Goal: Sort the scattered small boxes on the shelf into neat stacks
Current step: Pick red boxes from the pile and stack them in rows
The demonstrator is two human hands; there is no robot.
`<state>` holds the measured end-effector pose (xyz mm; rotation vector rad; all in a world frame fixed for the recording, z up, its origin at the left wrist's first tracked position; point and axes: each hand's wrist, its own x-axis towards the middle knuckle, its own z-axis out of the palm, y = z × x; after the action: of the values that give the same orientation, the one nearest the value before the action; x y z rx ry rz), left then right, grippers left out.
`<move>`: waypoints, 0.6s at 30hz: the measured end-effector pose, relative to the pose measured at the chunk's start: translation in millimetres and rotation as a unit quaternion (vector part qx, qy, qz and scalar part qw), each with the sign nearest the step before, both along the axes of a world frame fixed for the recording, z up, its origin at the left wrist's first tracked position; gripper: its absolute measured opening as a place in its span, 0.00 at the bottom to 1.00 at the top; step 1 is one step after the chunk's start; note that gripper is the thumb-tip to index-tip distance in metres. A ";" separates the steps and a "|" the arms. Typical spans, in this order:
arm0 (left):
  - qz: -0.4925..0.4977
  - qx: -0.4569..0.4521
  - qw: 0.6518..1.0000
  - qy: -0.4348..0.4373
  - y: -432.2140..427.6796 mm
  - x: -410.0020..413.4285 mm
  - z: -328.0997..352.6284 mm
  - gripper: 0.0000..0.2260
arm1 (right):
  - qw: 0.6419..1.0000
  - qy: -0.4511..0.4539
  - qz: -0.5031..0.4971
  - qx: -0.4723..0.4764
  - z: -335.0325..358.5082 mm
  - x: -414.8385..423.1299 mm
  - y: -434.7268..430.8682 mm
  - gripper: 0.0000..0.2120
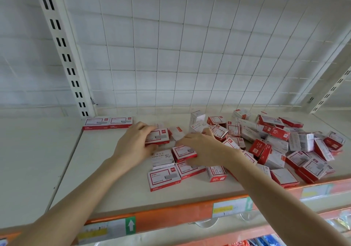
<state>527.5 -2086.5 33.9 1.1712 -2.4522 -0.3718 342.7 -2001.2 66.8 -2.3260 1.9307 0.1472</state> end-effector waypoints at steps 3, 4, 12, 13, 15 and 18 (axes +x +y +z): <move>0.001 0.005 1.000 0.007 -0.2 3.1 -0.3 0.24 | 1.000 0.002 0.000 -0.007 0.1 0.2 -3.2 0.22; 0.003 0.006 1.000 0.008 -0.6 4.1 -0.2 0.24 | 1.000 -0.005 -0.003 -0.011 0.9 -0.7 -4.0 0.22; 0.040 0.024 0.999 -0.016 -6.1 22.5 0.9 0.22 | 0.991 -0.132 -0.017 -0.006 24.3 5.0 -19.2 0.23; 0.046 0.028 0.998 -0.021 -6.9 25.8 1.6 0.22 | 0.991 -0.134 -0.011 -0.009 25.8 9.6 -23.6 0.22; 0.057 0.034 0.997 -0.031 -9.2 32.6 2.9 0.23 | 0.991 -0.134 0.004 -0.013 27.0 20.2 -34.2 0.22; 0.076 0.038 0.996 -0.035 -15.1 46.1 5.1 0.24 | 0.990 -0.136 0.024 -0.022 25.7 40.5 -53.6 0.22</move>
<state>573.6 -2101.6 39.1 1.4148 -2.4063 -0.3877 383.2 -2054.8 92.5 -2.2801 1.7648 -0.2015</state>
